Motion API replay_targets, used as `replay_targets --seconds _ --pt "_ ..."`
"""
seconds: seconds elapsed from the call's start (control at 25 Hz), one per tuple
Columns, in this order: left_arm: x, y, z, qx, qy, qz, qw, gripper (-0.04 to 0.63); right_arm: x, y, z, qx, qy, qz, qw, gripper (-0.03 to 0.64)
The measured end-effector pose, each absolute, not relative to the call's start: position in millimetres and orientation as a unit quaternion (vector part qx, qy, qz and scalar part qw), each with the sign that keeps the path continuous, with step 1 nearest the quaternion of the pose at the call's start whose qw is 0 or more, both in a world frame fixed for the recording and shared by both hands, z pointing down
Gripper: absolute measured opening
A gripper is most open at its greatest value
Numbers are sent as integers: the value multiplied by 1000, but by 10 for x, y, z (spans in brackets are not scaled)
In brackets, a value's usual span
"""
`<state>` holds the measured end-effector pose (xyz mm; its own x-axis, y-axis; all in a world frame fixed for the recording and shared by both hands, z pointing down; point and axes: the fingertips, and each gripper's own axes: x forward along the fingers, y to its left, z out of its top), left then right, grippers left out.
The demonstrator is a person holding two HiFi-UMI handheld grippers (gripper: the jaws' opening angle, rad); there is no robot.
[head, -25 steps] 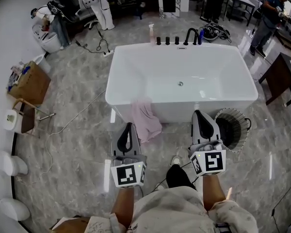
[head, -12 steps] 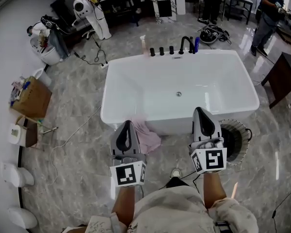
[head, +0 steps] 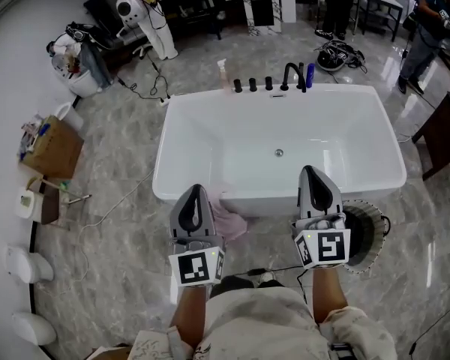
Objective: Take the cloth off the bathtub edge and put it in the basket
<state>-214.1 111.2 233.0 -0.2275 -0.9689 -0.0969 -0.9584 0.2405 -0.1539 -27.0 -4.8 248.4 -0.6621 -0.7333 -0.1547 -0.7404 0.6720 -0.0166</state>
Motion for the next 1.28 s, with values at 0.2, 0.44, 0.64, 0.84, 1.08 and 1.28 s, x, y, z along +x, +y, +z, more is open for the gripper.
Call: replay_targets --seconds 0.2,0.44,0.64,0.84,1.08,1.28 --pt "-2189 947 2398 -612 785 -40 82 6 -369 -230 2617 -398 915 7 72 -11" --pt "-2452 805 2598 -608 790 -40 70 6 -645 -338 2738 -387 920 10 61 -11" --pt "-2829 685 2572 -604 793 -32 70 6 -1015 -404 2663 -380 923 21 56 -11" --pt "-3217 627 2696 -597 799 -25 59 6 -1463 -482 2733 -363 931 19 41 -11" --pt "-3791 682 3077 -581 812 -40 25 6 -2074 -546 3051 -339 941 2 7 -11" --pt "-4255 636 3515 -575 816 -57 0 6 -2563 -618 3332 -313 949 -7 -24 -11"
